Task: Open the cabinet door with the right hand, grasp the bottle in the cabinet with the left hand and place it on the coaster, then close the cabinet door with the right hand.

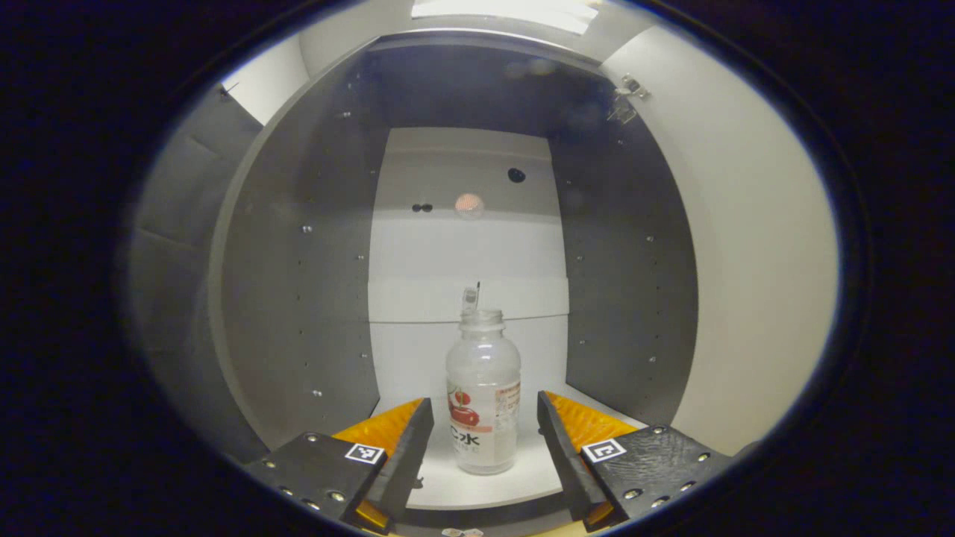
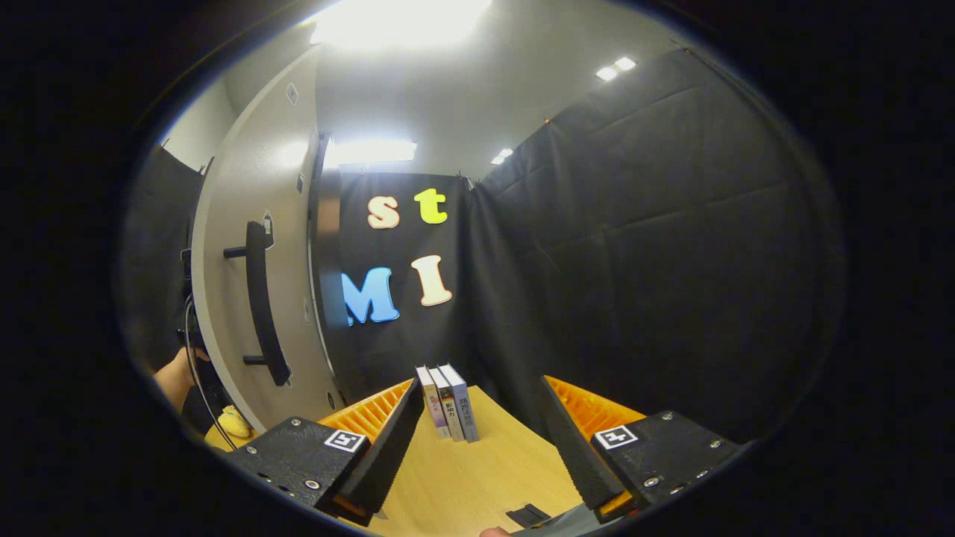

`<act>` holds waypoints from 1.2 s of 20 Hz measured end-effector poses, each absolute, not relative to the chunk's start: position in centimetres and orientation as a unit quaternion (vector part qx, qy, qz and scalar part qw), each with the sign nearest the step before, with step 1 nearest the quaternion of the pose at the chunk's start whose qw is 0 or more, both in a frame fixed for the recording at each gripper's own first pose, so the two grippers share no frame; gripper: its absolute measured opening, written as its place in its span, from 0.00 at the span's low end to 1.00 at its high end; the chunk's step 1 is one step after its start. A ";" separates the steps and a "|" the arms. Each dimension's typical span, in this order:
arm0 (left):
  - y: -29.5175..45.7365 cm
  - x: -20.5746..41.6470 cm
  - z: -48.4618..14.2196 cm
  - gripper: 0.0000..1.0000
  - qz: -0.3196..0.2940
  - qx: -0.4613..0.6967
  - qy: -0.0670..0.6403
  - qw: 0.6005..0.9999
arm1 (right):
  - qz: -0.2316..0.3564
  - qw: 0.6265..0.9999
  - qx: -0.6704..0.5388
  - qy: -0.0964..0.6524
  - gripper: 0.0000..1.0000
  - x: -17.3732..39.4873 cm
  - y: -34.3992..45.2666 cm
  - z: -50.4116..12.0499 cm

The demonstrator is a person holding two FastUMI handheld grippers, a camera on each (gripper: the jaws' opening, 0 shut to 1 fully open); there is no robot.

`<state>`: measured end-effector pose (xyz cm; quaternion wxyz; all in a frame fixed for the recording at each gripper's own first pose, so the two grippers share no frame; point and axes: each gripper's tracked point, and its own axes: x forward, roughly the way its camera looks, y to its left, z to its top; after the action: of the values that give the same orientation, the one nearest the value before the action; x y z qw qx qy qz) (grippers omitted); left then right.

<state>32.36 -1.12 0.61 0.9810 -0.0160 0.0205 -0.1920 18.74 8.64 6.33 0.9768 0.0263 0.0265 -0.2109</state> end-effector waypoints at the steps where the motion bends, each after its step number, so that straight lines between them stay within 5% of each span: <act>1: -1.4 33.0 0.0 0.80 -0.194 -0.014 0.025 0.981 | -0.219 0.975 0.027 0.030 0.95 18.6 8.7 6.2; 9: -2.4 35.9 -1.2 0.80 -0.202 -0.012 0.031 0.979 | -0.259 0.965 -0.006 0.045 0.94 18.5 9.6 5.3; 12: -2.3 35.3 -1.1 0.70 -0.214 -0.022 0.035 0.976 | -0.257 0.965 -0.006 0.047 0.94 18.2 11.6 4.6; 14: -1.7 34.3 -0.6 0.64 -0.218 -0.028 0.033 0.975 | -0.246 0.968 -0.001 0.051 0.94 18.4 12.3 4.1; 24: 3.4 24.4 3.5 0.70 -0.176 -0.028 -0.004 0.984 | -0.155 0.987 -0.004 0.047 0.95 17.7 12.1 4.9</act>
<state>24.37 3.44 3.50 0.9840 -0.0283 -0.0044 -0.1761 17.73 12.15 4.90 0.9868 -0.0036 0.0469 -0.1551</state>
